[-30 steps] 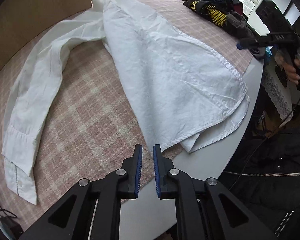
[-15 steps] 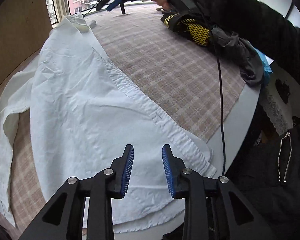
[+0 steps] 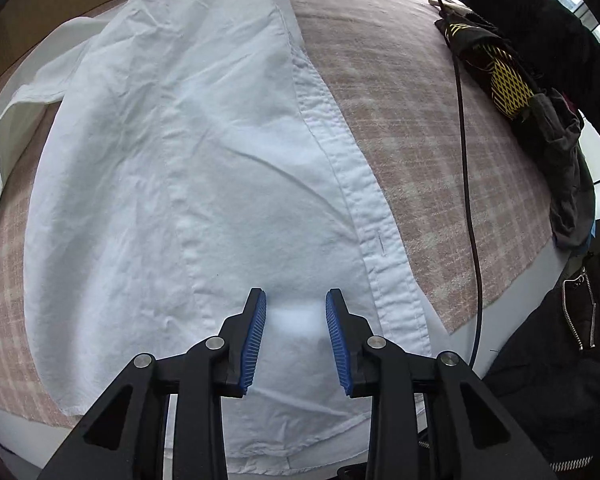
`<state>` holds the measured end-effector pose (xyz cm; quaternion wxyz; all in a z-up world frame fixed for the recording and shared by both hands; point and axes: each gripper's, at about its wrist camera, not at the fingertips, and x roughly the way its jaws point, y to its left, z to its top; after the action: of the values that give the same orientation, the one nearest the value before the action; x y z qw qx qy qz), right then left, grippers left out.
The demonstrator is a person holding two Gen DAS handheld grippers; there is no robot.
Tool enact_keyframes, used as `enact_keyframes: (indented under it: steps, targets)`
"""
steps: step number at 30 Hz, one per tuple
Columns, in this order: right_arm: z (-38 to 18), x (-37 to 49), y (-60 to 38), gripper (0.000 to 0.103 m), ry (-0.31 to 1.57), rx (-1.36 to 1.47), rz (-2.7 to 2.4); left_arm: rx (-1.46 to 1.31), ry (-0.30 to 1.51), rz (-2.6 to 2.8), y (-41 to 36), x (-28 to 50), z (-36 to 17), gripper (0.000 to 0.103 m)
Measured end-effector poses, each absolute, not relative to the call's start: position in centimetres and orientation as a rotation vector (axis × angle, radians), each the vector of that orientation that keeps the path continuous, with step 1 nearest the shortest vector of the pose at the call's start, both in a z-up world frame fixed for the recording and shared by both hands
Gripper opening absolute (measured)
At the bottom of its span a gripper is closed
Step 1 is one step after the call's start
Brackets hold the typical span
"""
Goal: Fold clothes
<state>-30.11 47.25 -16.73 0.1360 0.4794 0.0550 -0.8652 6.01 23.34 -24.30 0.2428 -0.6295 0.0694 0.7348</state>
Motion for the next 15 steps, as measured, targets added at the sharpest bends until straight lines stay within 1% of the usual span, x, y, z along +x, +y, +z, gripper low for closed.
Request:
enact_keyframes:
  steps: [2, 4, 6, 7, 8, 9, 10, 11, 12, 13, 15]
  targets:
    - [-14.4, -30.1, 48.2, 0.002, 0.255, 1.311, -2.593, -1.728, 0.176, 2.004, 23.2, 6.0, -24.3, 0.030]
    - [-12.9, -30.8, 49.0, 0.002, 0.297, 1.269, -2.638, -1.733, 0.179, 2.003, 23.1, 6.1, -24.3, 0.030]
    - [-13.3, -31.7, 48.5, 0.002, 0.357, 1.281, -2.614, -1.739, 0.188, 2.001, 23.3, 6.3, -24.3, 0.032]
    - [-13.9, -32.2, 47.9, 0.004, 0.406, 1.305, -2.579, -1.741, 0.196, 1.998, 23.4, 6.4, -24.3, 0.035]
    - [-15.0, -32.7, 47.2, 0.013, 0.491, 1.363, -2.537, -1.743, 0.207, 1.997, 23.5, 6.5, -24.3, 0.037]
    - [-16.0, -33.0, 46.6, 0.027, 0.562, 1.416, -2.511, -1.746, 0.220, 1.997, 23.7, 6.6, -24.3, 0.037]
    - [-16.6, -32.9, 46.4, 0.033, 0.586, 1.440, -2.491, -1.748, 0.231, 1.997, 23.7, 6.8, -24.3, 0.038]
    - [-16.7, -32.5, 46.4, 0.036, 0.560, 1.446, -2.475, -1.751, 0.239, 1.998, 23.7, 6.9, -24.3, 0.038]
    - [-16.7, -31.9, 46.6, 0.037, 0.527, 1.449, -2.460, -1.754, 0.247, 1.999, 23.8, 7.1, -24.3, 0.038]
    - [-16.2, -30.5, 46.9, 0.037, 0.464, 1.443, -2.449, -1.761, 0.249, 1.999, 23.7, 7.3, -24.2, 0.038]
    - [-15.1, -27.7, 47.5, 0.042, 0.338, 1.430, -2.423, -1.766, 0.242, 2.007, 23.0, 8.0, -23.5, 0.038]
